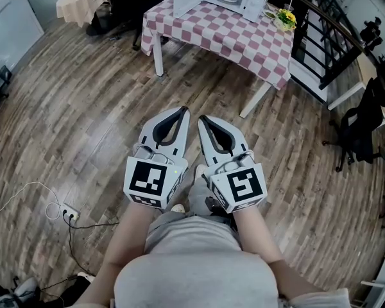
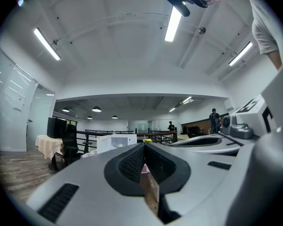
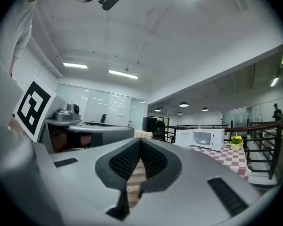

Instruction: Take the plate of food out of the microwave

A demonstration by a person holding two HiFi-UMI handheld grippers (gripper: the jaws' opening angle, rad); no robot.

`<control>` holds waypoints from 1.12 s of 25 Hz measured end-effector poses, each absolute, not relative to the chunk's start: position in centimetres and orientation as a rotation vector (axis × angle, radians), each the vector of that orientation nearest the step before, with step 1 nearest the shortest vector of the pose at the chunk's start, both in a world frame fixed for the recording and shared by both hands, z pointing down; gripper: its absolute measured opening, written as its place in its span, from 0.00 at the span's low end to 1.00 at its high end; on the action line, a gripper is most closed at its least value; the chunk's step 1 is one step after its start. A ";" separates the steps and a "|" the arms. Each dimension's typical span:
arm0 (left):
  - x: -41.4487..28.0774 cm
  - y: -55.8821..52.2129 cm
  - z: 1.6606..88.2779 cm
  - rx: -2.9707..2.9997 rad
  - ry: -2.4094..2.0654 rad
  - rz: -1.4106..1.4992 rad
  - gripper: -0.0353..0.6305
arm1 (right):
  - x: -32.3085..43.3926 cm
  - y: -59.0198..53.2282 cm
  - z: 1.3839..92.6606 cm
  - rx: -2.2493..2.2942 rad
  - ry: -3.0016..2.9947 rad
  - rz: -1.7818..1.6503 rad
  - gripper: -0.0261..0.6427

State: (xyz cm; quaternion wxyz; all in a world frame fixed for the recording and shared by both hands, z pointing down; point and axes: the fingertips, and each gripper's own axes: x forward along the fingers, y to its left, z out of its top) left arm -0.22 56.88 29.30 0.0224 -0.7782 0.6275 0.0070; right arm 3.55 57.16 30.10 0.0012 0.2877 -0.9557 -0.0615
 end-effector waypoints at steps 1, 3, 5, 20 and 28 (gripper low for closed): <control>-0.1 56.1 29.3 -2.414 1.938 0.022 0.06 | 3.6 56.4 30.1 0.905 -3.003 -0.196 0.08; 0.1 54.5 29.3 -2.423 1.931 0.024 0.06 | 3.6 54.8 29.9 0.912 -3.005 -0.207 0.08; 0.3 52.8 29.3 -2.437 1.926 0.024 0.06 | 3.7 53.1 30.0 0.924 -2.995 -0.215 0.08; 1.4 38.9 29.5 -2.459 1.938 0.001 0.06 | 4.8 39.1 29.7 0.942 -3.016 -0.167 0.08; 2.0 32.5 29.0 -2.457 1.954 0.000 0.06 | 4.8 33.1 29.4 0.895 -3.031 -0.159 0.08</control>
